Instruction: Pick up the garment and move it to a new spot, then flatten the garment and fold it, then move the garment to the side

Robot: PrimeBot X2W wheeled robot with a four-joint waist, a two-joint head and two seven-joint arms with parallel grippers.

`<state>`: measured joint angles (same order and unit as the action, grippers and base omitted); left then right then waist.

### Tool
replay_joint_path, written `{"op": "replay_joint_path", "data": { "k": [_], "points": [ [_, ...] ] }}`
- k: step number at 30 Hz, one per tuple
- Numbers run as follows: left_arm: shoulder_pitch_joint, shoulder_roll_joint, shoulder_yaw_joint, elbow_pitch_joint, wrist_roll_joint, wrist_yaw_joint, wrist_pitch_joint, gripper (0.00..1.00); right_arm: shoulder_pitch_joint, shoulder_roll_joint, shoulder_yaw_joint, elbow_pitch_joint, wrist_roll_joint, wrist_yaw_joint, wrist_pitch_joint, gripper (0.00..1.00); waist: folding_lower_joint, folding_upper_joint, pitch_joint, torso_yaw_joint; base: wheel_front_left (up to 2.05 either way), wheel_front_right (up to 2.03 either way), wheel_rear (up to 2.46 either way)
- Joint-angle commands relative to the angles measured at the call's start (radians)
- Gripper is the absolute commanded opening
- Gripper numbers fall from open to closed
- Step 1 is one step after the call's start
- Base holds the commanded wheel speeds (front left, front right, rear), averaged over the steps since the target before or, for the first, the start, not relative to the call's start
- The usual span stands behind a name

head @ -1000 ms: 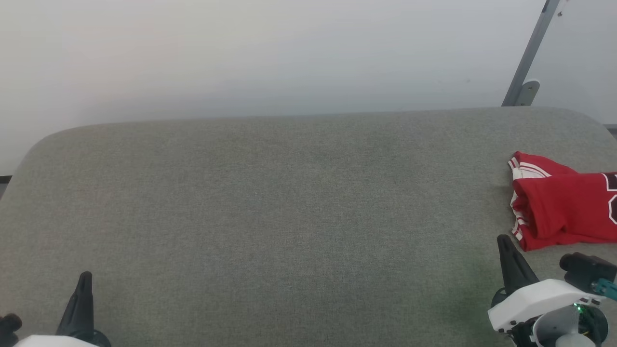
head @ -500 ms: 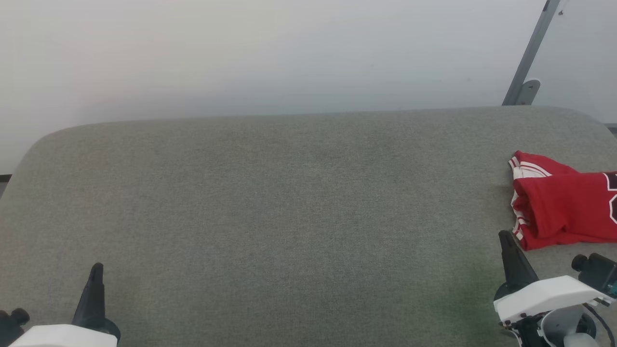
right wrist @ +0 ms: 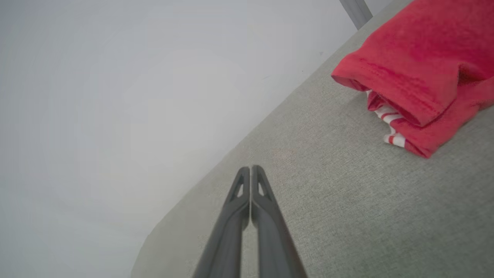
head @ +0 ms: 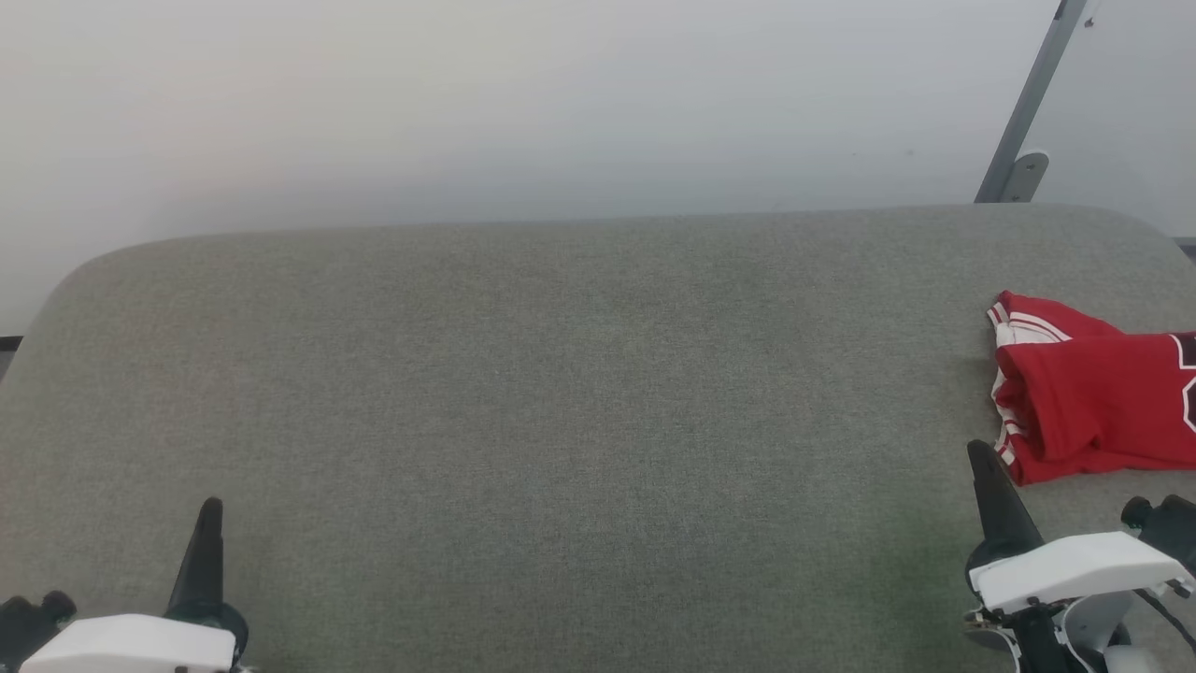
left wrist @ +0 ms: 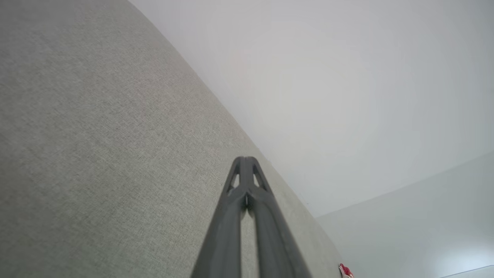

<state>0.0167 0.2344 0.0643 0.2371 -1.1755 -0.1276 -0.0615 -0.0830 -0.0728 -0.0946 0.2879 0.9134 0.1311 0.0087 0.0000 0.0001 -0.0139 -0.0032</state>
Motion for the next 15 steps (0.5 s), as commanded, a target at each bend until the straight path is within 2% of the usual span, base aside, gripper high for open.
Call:
{"op": "replay_joint_path", "data": {
  "k": [1,15],
  "points": [
    [-0.029,0.002,0.01,-0.008,-0.022,-0.002,0.009,0.0,-0.023,-0.001,-0.001,-0.017,0.036,0.0,0.006,0.0,0.0,-0.0001,0.0,0.0,0.0,0.0,0.0],
    [-0.052,-0.04,0.019,-0.005,-0.118,-0.003,0.047,0.0,-0.024,0.004,-0.006,-0.023,0.184,0.0,0.029,0.0,0.0,-0.0001,0.003,0.001,0.0,0.0,0.0]
  ]
}}
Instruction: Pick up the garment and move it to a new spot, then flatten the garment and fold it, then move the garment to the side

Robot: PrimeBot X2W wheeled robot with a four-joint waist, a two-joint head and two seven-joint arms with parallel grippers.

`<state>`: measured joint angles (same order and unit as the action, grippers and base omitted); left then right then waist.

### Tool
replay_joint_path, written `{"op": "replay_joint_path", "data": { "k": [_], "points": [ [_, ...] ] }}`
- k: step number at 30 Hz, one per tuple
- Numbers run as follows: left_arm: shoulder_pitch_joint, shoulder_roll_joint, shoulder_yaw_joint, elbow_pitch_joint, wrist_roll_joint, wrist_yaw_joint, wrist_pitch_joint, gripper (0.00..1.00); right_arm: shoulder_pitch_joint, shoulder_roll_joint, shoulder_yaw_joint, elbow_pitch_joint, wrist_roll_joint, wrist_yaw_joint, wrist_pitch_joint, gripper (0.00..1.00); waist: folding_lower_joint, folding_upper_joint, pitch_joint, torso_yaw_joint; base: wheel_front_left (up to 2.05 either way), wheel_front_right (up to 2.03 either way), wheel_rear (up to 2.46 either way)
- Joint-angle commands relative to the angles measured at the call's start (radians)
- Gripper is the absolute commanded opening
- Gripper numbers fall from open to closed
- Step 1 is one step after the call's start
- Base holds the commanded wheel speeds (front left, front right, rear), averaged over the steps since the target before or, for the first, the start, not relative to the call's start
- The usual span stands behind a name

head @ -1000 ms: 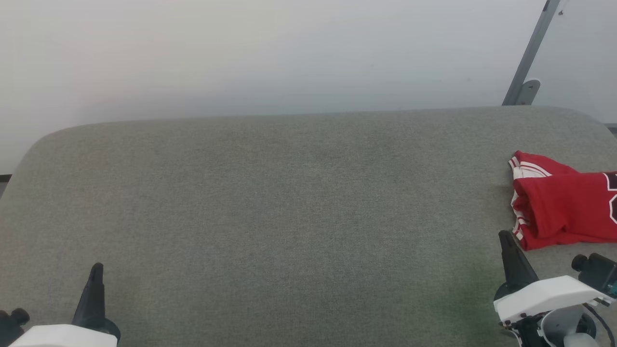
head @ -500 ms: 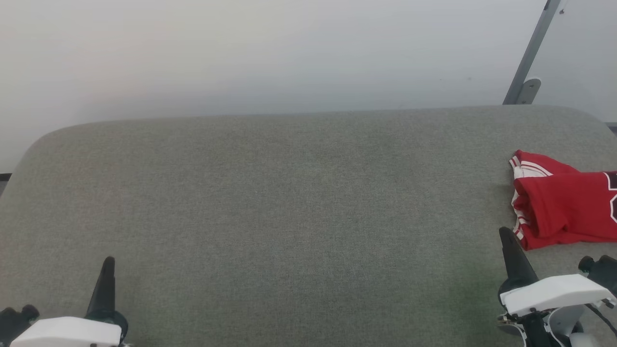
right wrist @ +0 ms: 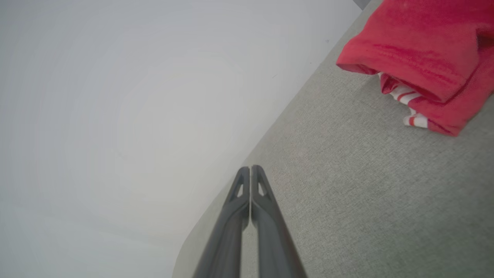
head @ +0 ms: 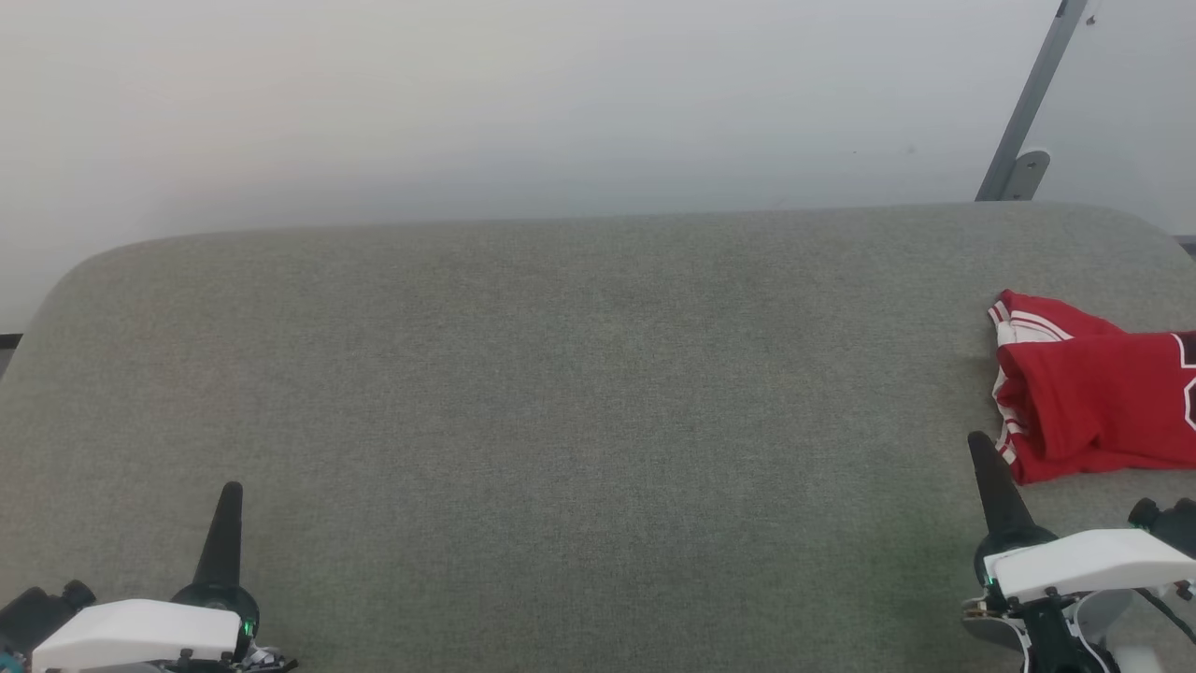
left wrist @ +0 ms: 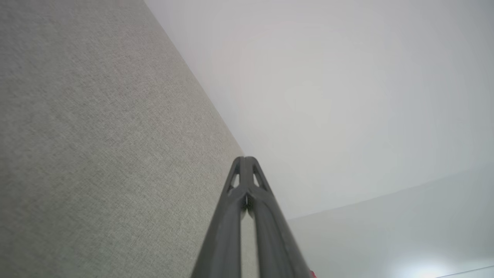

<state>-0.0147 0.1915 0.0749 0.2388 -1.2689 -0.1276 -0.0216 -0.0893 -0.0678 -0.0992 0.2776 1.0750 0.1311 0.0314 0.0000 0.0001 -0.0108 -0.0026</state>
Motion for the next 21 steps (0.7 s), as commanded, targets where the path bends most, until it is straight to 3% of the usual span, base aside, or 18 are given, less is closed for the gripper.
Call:
{"op": "replay_joint_path", "data": {
  "k": [1,21],
  "points": [
    [-0.022,0.0,0.01,-0.007,-0.029,-0.003,0.009,0.0,-0.018,0.0,-0.002,-0.013,0.034,0.0,0.008,0.0,0.0,-0.0001,0.0,0.0,0.0,0.0,0.0],
    [-0.054,-0.055,0.023,-0.002,-0.151,-0.004,0.06,0.0,-0.022,0.007,-0.008,-0.022,0.23,0.0,0.039,0.0,0.0,-0.0001,0.005,0.001,0.0,0.0,0.0]
  ]
}}
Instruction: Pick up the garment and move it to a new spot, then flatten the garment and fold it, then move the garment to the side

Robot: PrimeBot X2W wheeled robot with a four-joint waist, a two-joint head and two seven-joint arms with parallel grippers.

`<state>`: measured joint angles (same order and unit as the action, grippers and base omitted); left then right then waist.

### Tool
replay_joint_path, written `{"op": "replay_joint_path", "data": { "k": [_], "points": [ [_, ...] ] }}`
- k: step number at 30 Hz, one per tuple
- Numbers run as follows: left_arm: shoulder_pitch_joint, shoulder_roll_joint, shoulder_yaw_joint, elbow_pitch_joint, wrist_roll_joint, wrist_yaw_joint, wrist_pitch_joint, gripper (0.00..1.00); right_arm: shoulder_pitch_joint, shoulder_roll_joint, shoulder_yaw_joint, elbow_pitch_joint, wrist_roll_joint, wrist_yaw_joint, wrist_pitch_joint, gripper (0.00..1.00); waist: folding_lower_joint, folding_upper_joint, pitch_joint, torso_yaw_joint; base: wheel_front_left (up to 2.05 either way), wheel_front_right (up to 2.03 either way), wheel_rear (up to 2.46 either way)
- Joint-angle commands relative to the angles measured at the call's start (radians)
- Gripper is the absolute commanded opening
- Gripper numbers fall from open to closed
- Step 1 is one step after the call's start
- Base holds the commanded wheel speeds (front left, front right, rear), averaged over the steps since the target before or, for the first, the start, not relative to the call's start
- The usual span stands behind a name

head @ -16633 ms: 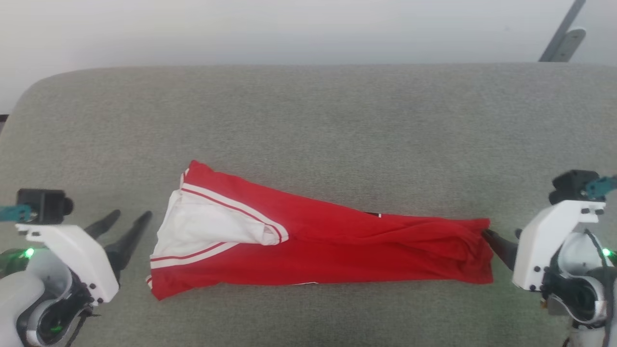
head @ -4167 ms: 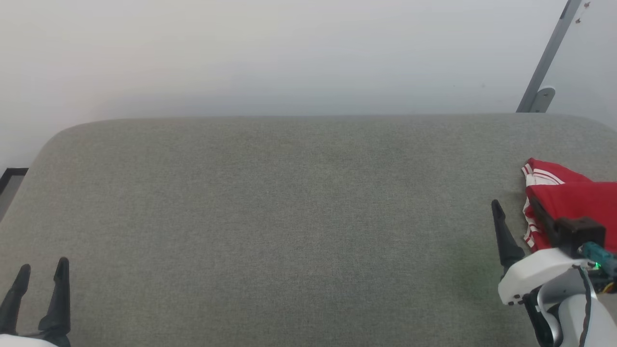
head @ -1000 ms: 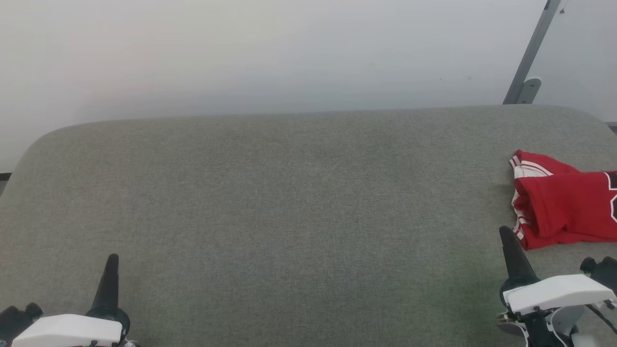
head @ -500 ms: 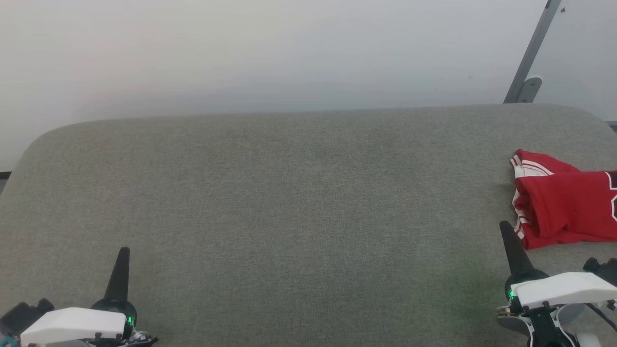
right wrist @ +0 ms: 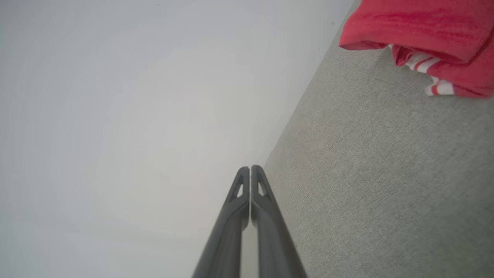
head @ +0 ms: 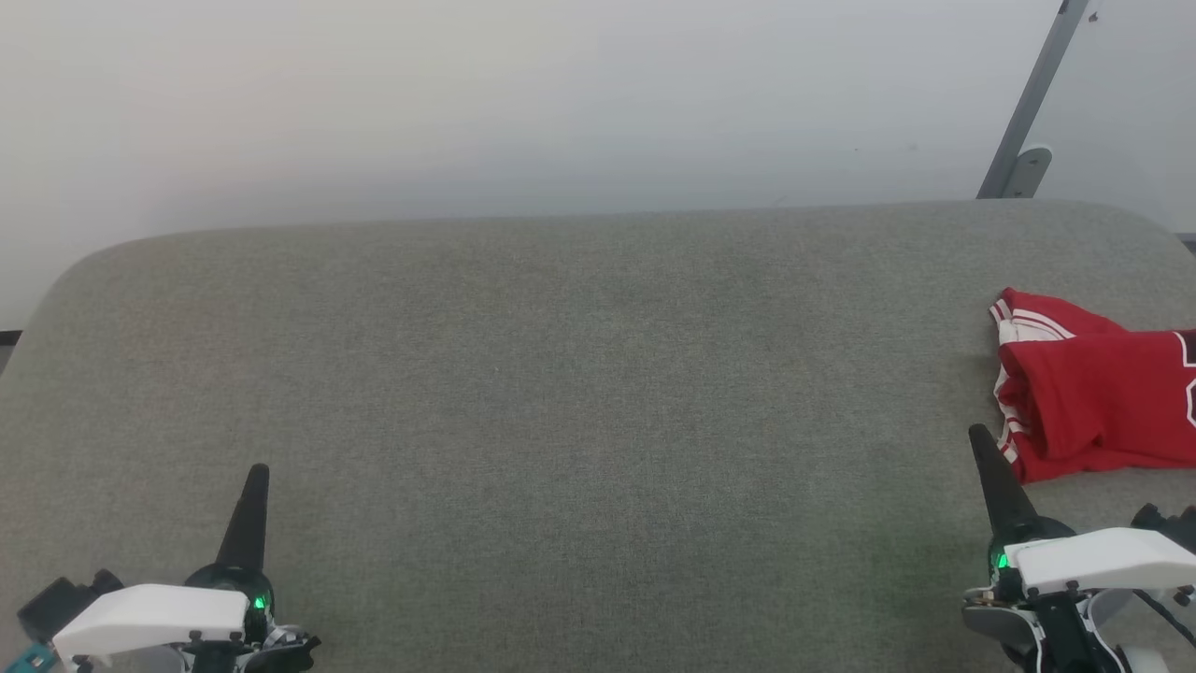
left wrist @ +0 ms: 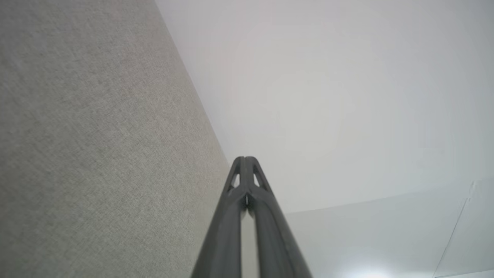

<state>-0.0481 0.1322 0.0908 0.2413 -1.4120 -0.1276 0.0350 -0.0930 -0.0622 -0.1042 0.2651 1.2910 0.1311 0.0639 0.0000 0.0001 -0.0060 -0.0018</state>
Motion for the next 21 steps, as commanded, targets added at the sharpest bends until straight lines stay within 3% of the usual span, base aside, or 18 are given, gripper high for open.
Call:
{"op": "replay_joint_path", "data": {
  "k": [1,21],
  "points": [
    [-0.022,0.002,0.007,-0.004,-0.012,-0.004,0.005,0.0,-0.018,0.002,-0.003,-0.01,0.023,0.0,0.007,0.0,0.0,-0.0001,0.0,0.0,0.0,0.0,0.0],
    [-0.047,-0.046,0.018,0.0,-0.119,-0.005,0.047,0.0,-0.02,0.009,-0.008,-0.018,0.187,-0.001,0.033,0.0,0.0,-0.0001,0.005,0.001,0.0,0.0,0.0]
  ]
}}
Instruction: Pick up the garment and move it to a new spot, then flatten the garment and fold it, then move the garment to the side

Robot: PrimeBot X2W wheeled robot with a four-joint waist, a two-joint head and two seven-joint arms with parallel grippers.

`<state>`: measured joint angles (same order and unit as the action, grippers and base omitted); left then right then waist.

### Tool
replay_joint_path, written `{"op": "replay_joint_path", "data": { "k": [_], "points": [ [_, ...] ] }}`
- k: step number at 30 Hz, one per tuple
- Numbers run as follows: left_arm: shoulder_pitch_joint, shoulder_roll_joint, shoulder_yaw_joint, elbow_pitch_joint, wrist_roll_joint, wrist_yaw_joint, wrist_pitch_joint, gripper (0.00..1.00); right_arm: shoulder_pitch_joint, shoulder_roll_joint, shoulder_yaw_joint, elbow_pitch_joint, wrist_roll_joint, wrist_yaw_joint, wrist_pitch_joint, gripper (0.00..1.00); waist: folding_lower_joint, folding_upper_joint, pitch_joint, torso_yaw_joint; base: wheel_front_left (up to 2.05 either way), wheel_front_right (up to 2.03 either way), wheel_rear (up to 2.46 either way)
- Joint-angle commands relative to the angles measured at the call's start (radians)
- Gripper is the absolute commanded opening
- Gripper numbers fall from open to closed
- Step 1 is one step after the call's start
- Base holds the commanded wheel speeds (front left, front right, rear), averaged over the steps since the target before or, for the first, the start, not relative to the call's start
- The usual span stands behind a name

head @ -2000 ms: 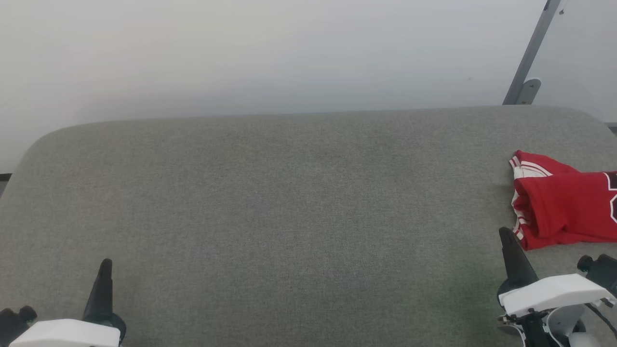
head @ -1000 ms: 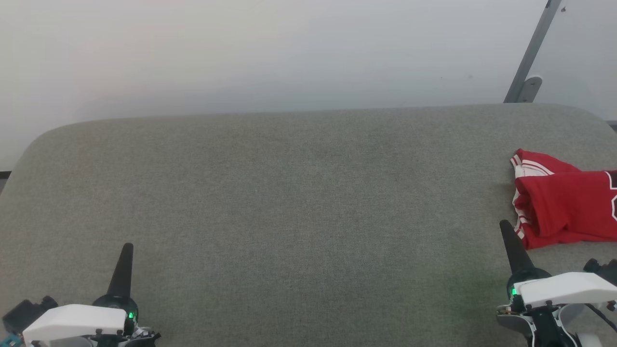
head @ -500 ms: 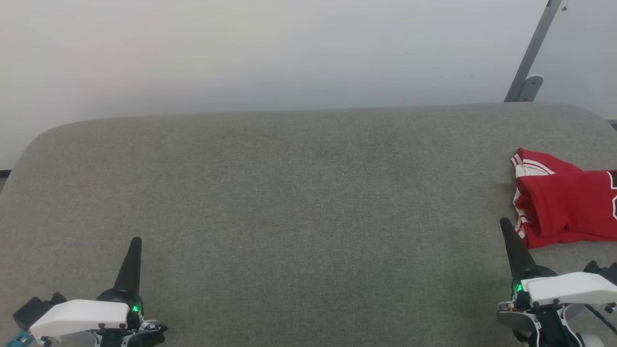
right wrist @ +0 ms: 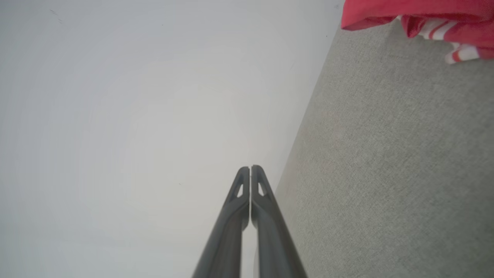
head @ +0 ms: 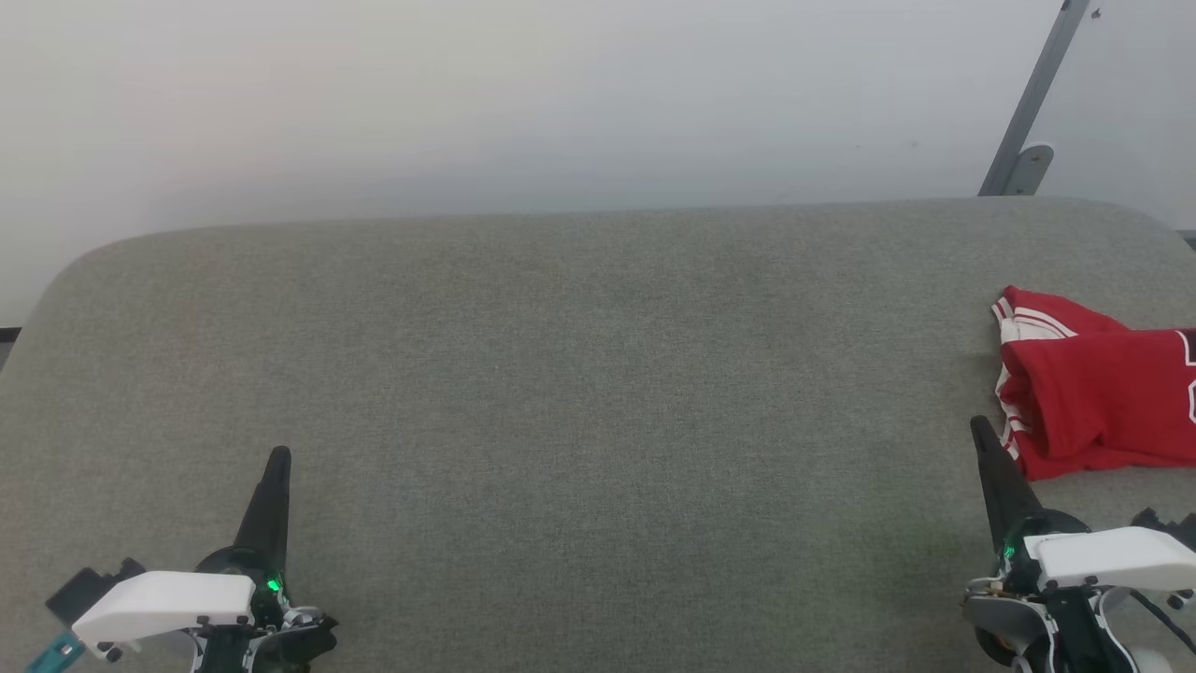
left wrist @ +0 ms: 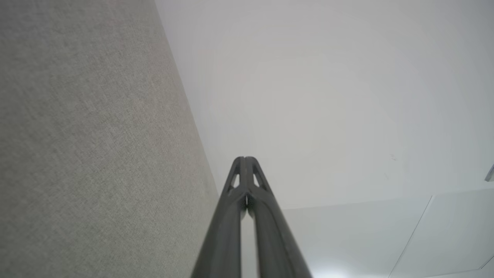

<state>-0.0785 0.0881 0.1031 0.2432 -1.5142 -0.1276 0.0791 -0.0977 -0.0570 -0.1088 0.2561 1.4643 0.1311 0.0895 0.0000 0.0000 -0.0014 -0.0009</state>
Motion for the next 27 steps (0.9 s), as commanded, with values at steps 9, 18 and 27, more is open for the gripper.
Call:
{"op": "replay_joint_path", "data": {
  "k": [9,18,27],
  "points": [
    [-0.026,-0.02,0.01,-0.001,-0.056,-0.005,0.021,0.0,-0.016,0.006,-0.005,-0.012,0.079,-0.001,0.017,0.0,0.0,0.0,0.002,0.0,0.0,0.0,0.0],
    [-0.036,-0.039,0.013,0.001,-0.092,-0.006,0.037,0.0,-0.015,0.008,-0.007,-0.013,0.141,0.0,0.027,0.0,0.0,0.0,0.004,0.001,0.0,0.0,0.0],
    [-0.037,-0.04,0.014,0.002,-0.099,-0.006,0.039,0.0,-0.015,0.008,-0.006,-0.013,0.15,-0.001,0.027,0.0,0.0,0.0,0.004,0.001,0.0,0.0,0.0]
  ]
}}
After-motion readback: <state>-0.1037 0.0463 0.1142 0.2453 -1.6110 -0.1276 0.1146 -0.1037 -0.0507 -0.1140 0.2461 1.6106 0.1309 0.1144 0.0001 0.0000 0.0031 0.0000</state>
